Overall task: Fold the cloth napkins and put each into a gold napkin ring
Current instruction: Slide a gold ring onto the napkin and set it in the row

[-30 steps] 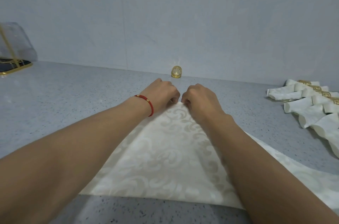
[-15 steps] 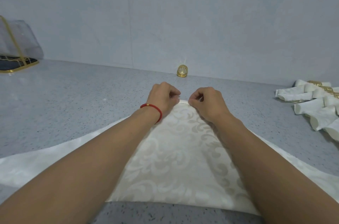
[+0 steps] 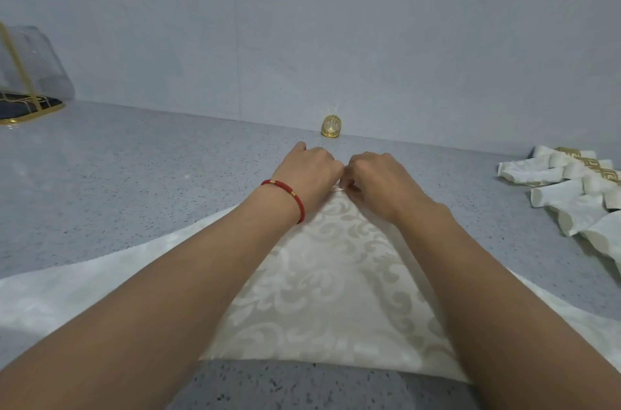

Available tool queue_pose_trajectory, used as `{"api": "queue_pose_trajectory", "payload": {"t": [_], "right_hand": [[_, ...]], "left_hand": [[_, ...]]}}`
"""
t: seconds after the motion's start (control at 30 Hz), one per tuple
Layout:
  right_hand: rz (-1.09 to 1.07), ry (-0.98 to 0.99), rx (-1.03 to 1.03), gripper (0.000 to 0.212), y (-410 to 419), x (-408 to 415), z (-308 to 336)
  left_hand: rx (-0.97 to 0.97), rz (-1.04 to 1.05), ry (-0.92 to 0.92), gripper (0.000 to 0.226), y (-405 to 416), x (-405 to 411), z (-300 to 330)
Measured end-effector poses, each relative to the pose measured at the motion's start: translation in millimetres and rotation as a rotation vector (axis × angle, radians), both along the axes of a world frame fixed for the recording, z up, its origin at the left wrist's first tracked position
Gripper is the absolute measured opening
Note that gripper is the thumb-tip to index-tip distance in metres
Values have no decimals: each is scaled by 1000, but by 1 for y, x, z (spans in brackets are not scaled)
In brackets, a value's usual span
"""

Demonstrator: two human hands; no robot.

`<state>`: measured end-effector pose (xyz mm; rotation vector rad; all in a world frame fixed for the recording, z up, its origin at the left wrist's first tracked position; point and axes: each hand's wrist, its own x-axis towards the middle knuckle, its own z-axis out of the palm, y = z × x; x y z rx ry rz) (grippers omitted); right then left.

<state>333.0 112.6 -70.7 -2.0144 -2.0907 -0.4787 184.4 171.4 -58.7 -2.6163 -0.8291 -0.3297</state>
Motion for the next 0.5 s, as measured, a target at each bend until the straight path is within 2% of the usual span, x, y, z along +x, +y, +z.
{"api": "queue_pose_trajectory", "payload": {"t": [0.07,0.13,0.3,0.37,0.5], "right_hand": [[1,123,-106,20,-2,1,7],[-6,286,-125,20,-5,1,8],[-48,629,11,11,-9,7,-4],[-49,634,18,7,-10,10,-6],[-7,546,-11,8,-13,12,-4]], "left_hand": [[-95,-6,-13,41,-3,-2,5],[-211,16,-78,38,3,-4,2],[-356,7,-422,20,7,-13,-18],[-424,13,-484,19,7,-15,-20],[-448,88,-433,29,13,-13,-22]]}}
